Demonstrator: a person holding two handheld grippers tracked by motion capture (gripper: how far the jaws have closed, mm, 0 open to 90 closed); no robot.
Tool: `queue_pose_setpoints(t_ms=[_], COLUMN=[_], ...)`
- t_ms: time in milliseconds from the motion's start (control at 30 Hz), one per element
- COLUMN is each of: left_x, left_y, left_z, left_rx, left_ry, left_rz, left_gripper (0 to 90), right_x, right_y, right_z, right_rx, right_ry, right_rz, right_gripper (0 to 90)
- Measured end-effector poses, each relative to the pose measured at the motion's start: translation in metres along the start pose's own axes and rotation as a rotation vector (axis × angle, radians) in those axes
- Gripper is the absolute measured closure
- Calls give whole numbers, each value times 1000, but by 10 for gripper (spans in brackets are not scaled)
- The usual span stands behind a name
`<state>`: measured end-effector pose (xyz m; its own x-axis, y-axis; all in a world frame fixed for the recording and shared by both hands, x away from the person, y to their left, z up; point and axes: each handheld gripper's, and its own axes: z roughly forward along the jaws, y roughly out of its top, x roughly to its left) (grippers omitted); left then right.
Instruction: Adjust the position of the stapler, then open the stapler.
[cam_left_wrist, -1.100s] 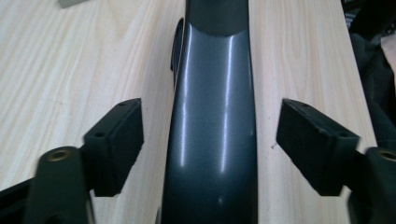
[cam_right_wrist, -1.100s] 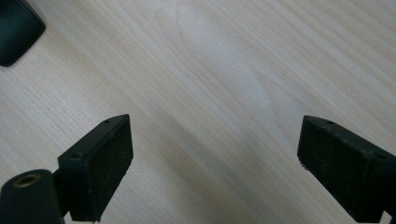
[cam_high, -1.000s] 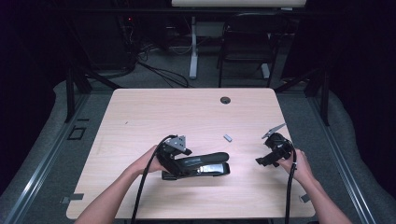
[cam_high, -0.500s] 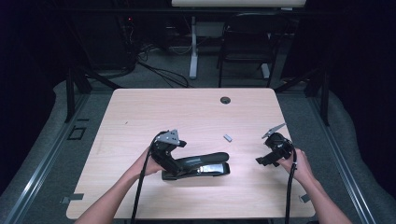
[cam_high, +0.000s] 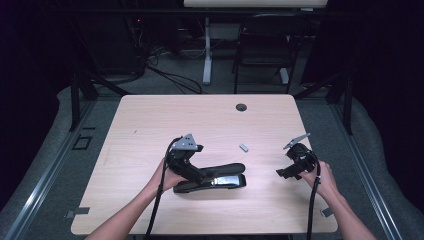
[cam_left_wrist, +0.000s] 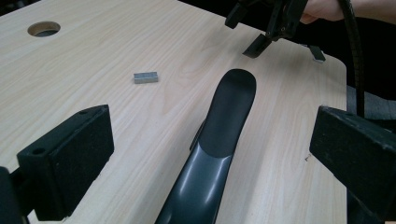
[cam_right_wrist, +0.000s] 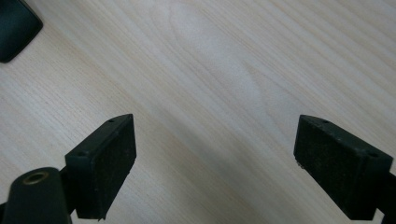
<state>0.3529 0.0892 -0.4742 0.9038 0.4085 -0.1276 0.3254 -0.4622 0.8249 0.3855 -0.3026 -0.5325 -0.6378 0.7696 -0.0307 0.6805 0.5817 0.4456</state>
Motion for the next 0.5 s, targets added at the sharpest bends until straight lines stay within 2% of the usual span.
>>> queue_pose_setpoints(t_ms=[67, 167, 267, 367, 400, 500], left_x=[-3, -7, -13, -22, -25, -34], left_y=[0, -1, -1, 1, 2, 2], left_z=[2, 6, 7, 6, 6, 7], left_rx=[19, 51, 52, 47, 40, 27], left_ry=[-1, 5, 22, 53, 54, 53], left_rz=[-7, -39, -51, -29, -26, -6], left_gripper=[0, 1, 3, 4, 5, 65], right_x=[-1, 0, 2, 3, 4, 4], right_y=[1, 3, 5, 6, 5, 5], right_z=[0, 2, 4, 2, 3, 0], right_rx=[1, 1, -4, 3, -15, -23], right_ry=[2, 8, 2, -17, -18, -19], right_rz=[-4, -14, -20, -40, -23, -26], right_gripper=[125, 129, 131, 131, 129, 116])
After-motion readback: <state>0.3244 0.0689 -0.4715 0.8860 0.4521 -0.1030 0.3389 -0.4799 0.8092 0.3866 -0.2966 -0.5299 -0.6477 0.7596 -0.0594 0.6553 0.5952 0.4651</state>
